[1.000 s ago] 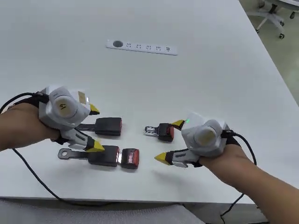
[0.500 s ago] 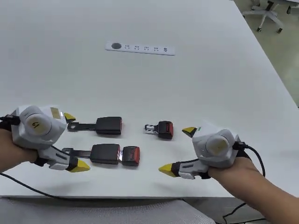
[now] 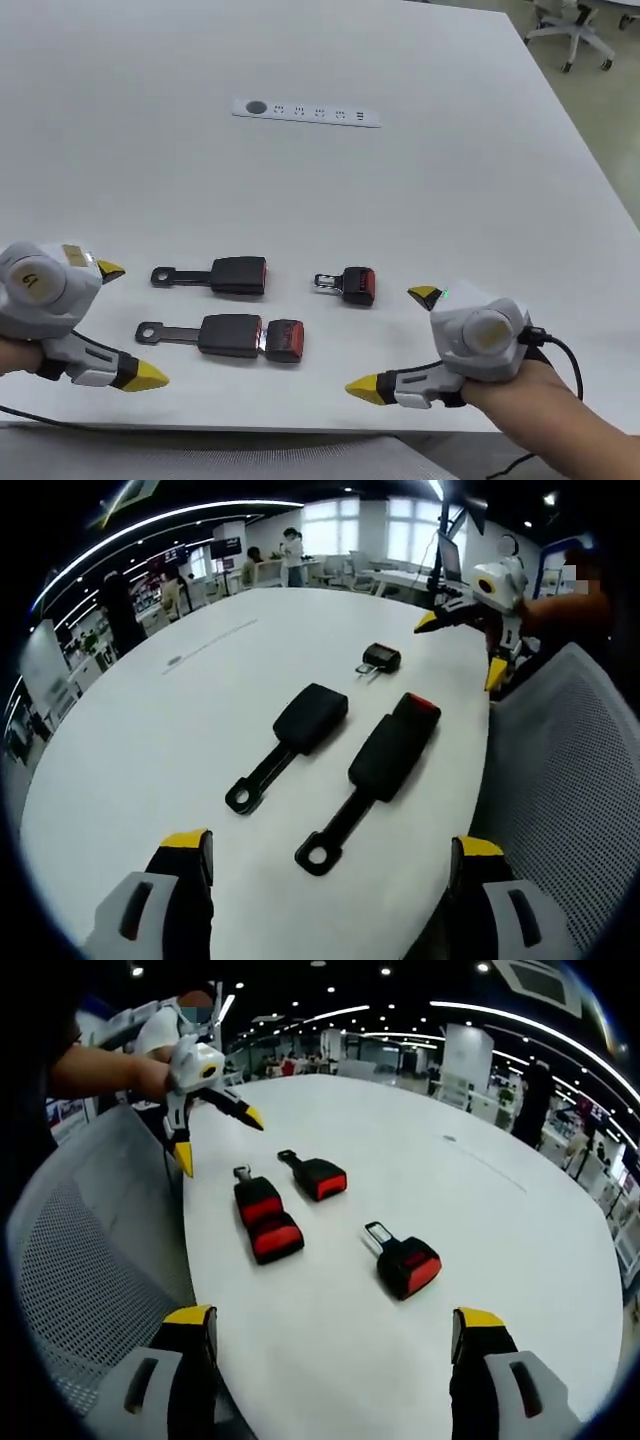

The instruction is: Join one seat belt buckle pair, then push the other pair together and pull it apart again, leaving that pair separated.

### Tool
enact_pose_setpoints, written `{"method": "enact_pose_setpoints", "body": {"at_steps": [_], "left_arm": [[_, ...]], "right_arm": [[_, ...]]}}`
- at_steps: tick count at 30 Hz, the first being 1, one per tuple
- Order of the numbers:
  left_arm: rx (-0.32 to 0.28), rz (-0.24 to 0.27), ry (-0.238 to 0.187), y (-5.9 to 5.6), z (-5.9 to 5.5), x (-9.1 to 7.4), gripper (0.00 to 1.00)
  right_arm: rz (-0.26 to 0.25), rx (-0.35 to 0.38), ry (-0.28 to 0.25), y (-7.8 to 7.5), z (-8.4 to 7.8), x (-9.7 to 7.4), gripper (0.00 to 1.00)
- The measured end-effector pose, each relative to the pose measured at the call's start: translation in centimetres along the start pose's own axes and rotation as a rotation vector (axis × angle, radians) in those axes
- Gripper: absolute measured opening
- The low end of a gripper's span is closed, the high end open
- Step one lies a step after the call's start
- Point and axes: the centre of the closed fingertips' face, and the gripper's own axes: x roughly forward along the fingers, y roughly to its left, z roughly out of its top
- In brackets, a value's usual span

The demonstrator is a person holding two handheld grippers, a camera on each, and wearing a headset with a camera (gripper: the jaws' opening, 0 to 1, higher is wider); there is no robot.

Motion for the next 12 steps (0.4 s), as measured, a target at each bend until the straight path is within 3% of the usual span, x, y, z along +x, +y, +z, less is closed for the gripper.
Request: {"method": "enact_pose_setpoints", "body": {"at_steps": [3,5,12], "left_arm": [[0.031,0.007,-0.027,-0.09,0.18,-0.06,1.00],[0.015,0.012,-0.027,-0.44,0.31,-0.04,1.00],[0.000,0.017,-0.026,0.05,-0.27,-0.27,1.00]], "right_arm": [[-0.004,0.006,0.000,0.09,0.19,-0.15,0.99],[-0.004,0.006,0.002,-0.03,-0.06,0.11,0.99],[-0.001,0.003,0.001,0.36,-0.10,0.22,0.99]]}}
